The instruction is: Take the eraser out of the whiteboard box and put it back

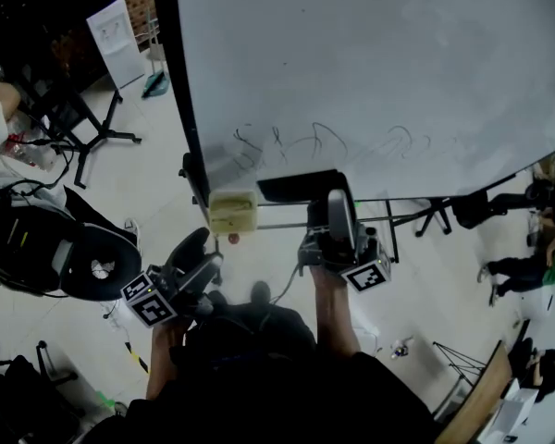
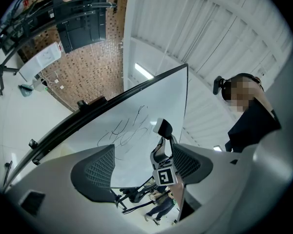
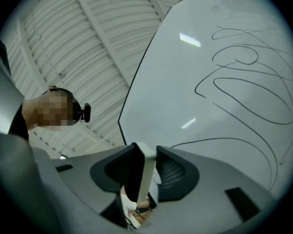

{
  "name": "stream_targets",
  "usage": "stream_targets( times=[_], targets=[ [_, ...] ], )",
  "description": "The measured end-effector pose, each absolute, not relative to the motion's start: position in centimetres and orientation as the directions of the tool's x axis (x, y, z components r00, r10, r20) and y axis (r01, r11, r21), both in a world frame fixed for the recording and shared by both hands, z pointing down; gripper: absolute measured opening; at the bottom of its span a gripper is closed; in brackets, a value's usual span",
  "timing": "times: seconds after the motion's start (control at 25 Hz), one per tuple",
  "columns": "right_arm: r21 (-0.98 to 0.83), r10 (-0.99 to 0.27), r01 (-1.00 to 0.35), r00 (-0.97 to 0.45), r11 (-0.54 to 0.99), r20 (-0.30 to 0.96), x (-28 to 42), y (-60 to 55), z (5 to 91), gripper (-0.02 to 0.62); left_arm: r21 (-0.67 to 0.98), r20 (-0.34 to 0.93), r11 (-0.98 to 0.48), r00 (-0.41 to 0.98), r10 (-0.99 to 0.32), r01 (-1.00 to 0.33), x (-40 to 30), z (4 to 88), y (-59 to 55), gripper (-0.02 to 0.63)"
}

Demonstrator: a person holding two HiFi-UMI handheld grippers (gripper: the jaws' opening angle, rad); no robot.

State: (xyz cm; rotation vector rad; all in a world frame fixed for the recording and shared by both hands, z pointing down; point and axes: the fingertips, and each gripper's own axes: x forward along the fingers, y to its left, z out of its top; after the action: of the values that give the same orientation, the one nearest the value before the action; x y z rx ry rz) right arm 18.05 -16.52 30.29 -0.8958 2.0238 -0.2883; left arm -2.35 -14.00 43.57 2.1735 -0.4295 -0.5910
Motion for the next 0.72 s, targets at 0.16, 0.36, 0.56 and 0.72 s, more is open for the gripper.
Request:
stream_targets(
  times=[0.16, 0.36, 0.56, 0.72],
  targets=[
    [-0.494, -0.702, -0.512, -0.386, 0.702, -0.598, 17.4, -16.8, 31.5, 0.164, 0.795, -0.261, -0.597, 0.828, -0.496, -0.107, -2.6, 43.8, -13.9, 0.367],
    [-0.5, -0.717, -0.521, -0.408, 0.691, -0.566, 16.9, -17.2, 33.0, 0.164, 0.798, -0.258, -0.591, 0.823, -0.506, -0.114, -2.9, 44.1, -14.0, 0.367],
    [-0.486, -0.725, -0.544, -0.436, 0.685, -0.533, 16.3, -17.5, 34.0, 0.164, 0.802, -0.253, -0.585, 0.819, -0.514, -0.12, -3.1, 44.2, -13.9, 0.367],
    [-0.459, -0.735, -0.579, -0.465, 0.674, -0.494, 15.6, -17.9, 34.9, 0.164, 0.804, -0.25, -0.581, 0.818, -0.519, -0.123, -3.2, 44.4, -13.9, 0.367]
  ],
)
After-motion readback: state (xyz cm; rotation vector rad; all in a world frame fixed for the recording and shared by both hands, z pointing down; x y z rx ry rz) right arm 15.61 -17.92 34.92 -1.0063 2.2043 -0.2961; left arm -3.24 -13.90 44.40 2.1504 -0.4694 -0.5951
